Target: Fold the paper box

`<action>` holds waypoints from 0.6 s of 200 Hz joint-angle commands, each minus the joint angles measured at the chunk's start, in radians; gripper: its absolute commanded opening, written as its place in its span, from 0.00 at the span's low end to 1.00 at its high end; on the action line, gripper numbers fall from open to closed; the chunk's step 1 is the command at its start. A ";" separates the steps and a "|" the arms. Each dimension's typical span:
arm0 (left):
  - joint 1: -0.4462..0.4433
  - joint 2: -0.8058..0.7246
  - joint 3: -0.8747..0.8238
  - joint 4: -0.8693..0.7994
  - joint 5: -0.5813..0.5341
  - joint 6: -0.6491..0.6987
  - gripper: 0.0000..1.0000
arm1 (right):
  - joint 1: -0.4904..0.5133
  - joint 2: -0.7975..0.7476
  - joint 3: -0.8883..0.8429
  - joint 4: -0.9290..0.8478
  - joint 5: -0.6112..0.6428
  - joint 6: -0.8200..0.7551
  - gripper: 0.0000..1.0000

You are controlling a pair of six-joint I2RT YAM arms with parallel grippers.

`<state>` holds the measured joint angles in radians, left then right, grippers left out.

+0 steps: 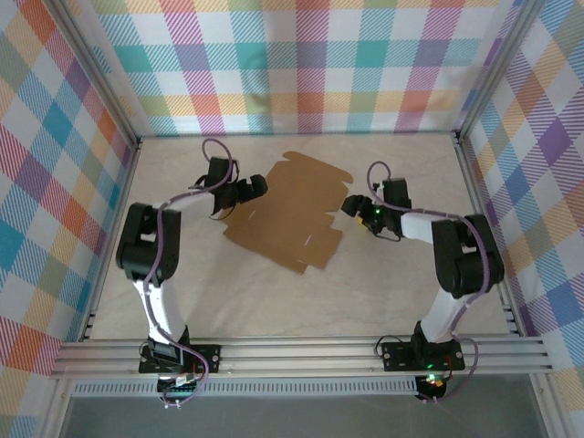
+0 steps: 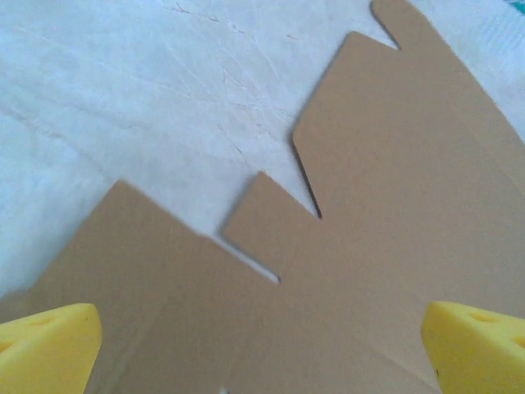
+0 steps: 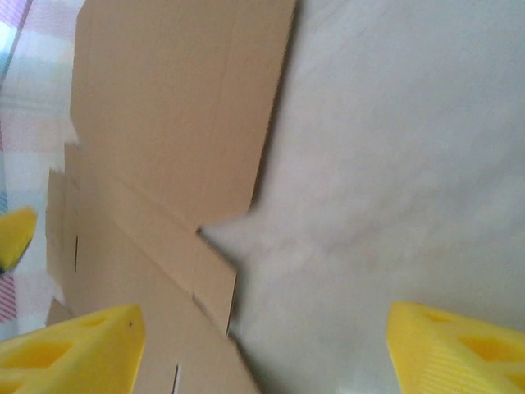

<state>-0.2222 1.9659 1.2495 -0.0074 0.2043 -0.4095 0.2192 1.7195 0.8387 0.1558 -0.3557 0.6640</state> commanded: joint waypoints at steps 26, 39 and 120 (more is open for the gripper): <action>0.011 0.103 0.081 -0.139 0.105 0.032 0.95 | 0.299 -0.175 -0.094 -0.064 0.246 -0.009 0.80; 0.010 0.105 0.067 -0.139 0.101 0.024 0.91 | 0.357 -0.169 -0.095 -0.064 0.276 0.024 0.80; 0.007 -0.110 -0.291 -0.005 0.073 -0.092 0.83 | 0.400 0.032 -0.024 -0.070 0.230 0.072 0.78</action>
<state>-0.2115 1.9179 1.1046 0.0502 0.2588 -0.4335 0.6559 1.7058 0.7990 0.1627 -0.1364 0.7475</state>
